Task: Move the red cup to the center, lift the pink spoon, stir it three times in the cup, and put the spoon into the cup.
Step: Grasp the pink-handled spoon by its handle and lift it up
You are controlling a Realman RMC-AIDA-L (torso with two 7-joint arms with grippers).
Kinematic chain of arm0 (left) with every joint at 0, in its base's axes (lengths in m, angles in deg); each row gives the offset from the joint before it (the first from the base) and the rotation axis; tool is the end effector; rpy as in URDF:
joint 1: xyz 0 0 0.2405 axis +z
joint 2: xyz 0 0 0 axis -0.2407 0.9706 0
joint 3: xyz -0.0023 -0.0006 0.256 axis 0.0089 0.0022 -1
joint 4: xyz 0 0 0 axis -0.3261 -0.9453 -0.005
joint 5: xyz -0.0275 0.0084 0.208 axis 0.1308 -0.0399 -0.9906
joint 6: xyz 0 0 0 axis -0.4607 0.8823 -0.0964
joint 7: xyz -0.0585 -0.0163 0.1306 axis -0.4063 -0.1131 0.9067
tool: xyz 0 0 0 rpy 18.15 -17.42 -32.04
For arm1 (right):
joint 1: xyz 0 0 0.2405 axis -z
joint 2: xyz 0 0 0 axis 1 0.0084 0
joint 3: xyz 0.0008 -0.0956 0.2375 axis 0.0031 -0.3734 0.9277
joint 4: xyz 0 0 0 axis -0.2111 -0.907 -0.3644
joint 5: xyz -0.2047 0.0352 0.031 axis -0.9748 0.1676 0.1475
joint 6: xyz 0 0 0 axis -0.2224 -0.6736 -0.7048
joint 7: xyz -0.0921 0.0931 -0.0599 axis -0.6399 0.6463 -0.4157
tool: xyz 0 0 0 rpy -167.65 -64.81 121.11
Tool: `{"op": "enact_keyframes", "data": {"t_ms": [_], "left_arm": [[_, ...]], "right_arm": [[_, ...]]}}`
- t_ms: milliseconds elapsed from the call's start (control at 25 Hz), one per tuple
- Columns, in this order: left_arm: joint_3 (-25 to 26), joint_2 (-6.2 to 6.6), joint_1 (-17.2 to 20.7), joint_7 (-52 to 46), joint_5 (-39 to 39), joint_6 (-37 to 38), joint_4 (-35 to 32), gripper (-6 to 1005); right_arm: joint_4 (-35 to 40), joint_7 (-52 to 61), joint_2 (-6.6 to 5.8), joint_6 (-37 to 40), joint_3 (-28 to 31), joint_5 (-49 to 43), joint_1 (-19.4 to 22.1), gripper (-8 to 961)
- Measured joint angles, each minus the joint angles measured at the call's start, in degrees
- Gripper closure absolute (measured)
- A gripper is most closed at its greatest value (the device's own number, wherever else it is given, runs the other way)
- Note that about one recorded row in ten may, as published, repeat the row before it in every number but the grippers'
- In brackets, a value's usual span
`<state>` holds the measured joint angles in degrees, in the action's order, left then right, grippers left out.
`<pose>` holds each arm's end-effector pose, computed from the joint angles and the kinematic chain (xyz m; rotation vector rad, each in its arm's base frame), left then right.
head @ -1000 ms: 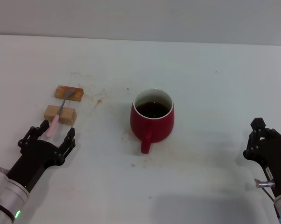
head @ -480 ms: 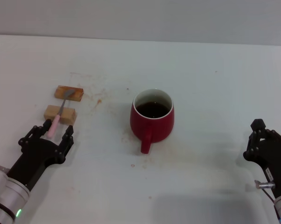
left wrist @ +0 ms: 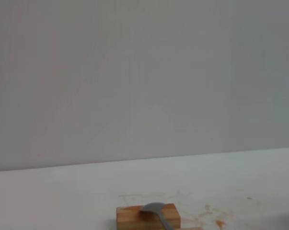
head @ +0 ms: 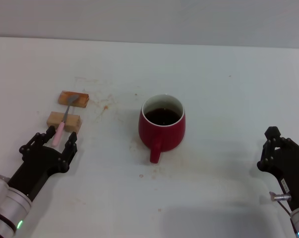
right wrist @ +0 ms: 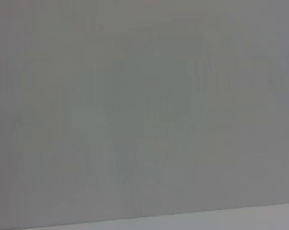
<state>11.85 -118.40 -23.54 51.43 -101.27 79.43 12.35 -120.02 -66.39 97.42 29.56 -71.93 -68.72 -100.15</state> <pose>-0.3430 0.2453 -0.0740 -1.8764 -0.6247 -0.5828 0.2983 0.2118 -0.0915 -1.6051 0.7272 0.7469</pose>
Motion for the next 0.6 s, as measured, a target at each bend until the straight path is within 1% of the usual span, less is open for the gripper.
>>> {"op": "enact_keyframes", "data": {"t_ms": [120,600], "left_arm": [[0.0,-0.04,-0.2,0.0,0.0,-0.3,-0.2,458],[0.1,-0.07,-0.3,0.0,0.1,-0.9,0.0,527]], "right_arm": [[0.0,0.0,0.0,0.0,0.0,0.0,0.0,953],[0.0,0.0,0.0,0.0,-0.1,0.0,0.0,953]]}}
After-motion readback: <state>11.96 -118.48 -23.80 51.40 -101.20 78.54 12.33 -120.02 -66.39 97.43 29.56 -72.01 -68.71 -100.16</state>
